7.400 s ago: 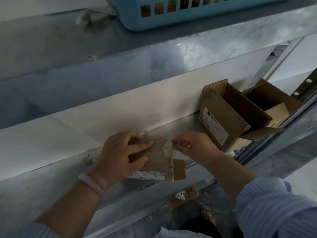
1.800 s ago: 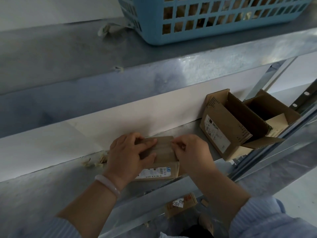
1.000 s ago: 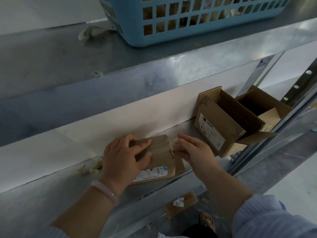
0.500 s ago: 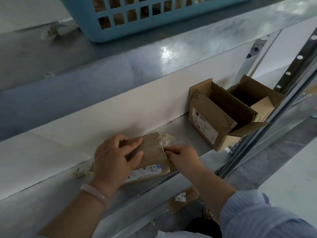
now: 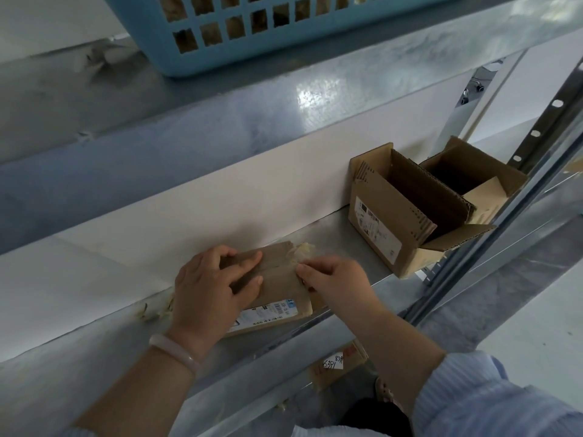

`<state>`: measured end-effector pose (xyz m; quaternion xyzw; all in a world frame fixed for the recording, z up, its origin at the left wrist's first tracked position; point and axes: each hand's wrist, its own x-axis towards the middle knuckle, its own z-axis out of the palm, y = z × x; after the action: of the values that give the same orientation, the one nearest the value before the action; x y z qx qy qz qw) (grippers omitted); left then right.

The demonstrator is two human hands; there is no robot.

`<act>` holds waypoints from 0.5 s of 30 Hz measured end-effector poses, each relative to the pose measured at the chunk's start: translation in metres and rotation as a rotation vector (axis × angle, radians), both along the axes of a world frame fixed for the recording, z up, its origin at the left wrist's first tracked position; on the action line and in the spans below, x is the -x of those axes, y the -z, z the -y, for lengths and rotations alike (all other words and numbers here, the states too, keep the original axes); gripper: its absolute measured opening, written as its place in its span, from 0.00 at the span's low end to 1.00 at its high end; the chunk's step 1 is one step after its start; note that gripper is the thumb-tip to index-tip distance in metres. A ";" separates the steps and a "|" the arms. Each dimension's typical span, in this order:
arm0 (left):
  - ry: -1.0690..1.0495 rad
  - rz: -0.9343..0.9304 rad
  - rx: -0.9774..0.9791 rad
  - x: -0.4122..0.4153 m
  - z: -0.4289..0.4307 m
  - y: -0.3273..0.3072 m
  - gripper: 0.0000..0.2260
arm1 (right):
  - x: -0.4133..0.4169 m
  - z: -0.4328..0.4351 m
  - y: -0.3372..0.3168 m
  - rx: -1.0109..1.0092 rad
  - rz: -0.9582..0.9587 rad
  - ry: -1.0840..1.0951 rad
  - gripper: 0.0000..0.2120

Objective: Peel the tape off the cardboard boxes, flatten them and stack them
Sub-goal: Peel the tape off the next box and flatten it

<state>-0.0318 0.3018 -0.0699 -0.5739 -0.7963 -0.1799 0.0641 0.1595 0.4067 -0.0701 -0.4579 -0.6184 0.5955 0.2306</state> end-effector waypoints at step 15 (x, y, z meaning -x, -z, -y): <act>0.006 -0.001 0.010 -0.003 0.001 -0.007 0.19 | -0.006 0.010 0.018 0.056 -0.072 -0.117 0.12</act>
<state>-0.0287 0.3009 -0.0629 -0.5765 -0.7956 -0.1757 0.0609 0.1653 0.3964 -0.0879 -0.4056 -0.6186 0.6410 0.2048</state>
